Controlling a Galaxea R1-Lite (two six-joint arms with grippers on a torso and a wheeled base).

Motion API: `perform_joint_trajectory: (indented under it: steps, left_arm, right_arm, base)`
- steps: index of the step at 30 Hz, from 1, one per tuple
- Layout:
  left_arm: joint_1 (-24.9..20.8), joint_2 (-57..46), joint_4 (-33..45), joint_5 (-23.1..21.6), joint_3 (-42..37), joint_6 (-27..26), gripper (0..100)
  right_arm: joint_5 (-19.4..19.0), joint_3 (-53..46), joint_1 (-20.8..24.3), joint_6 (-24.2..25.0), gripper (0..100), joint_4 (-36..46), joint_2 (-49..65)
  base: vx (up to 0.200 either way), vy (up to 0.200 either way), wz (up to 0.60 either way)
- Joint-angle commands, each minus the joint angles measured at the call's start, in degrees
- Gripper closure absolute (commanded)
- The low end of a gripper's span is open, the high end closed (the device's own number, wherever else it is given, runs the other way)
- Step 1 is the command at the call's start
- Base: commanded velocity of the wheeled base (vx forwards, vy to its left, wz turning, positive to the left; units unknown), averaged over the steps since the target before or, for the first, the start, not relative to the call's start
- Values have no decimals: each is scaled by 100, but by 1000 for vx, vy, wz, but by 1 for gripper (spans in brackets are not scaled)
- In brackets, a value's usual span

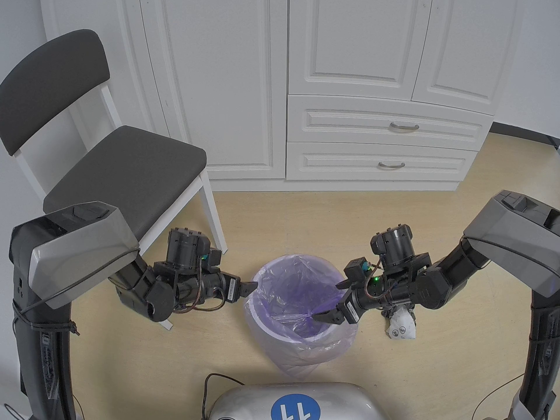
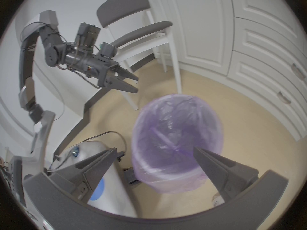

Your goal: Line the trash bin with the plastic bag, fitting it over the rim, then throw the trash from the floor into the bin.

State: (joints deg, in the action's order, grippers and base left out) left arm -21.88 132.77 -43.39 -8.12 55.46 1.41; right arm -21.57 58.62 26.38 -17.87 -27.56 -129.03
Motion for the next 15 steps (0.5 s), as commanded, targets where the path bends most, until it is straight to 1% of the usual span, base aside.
perform_joint_trajectory:
  steps: [1, 3, 4, 5, 7, 9, 11, 15]
  left_arm:
    - [-35, 461, 1043, 170, 1363, -45, 0]
    - [-35, 610, 1429, 170, 1723, -54, 0]
    - [-35, 628, 1473, 170, 1776, -62, 0]
    - [-44, 724, 1737, 170, 2013, -150, 0]
    - [-44, 821, 1974, 170, 2233, -388, 0]
    - [-53, 865, 2124, 153, 2356, -625, 0]
    - [-62, 874, 2212, 153, 2435, -783, 0]
    - [-79, 926, 2326, 135, 2611, -976, 0]
  right_arm:
    - [522, 888, -388, 3, 0, 5, -764]
    - [548, 1081, -458, 3, 0, 14, -967]
    - [557, 1116, -467, 3, 0, 14, -1002]
    - [645, 1274, -529, 3, 0, 58, -1151]
    - [741, 1520, -590, 3, 0, 295, -1274]
    - [750, 1714, -634, 3, 0, 585, -1327]
    - [750, 1837, -661, 3, 0, 700, -1388]
    - [768, 2206, -757, 29, 0, 708, -1714]
  base:
    - [0, 0, 0]
    - [0, 0, 0]
    - [0, 0, 0]
    - [0, 0, 0]
    - [0, 0, 0]
    - [0, 0, 0]
    - [0, 0, 0]
    - [0, 0, 0]
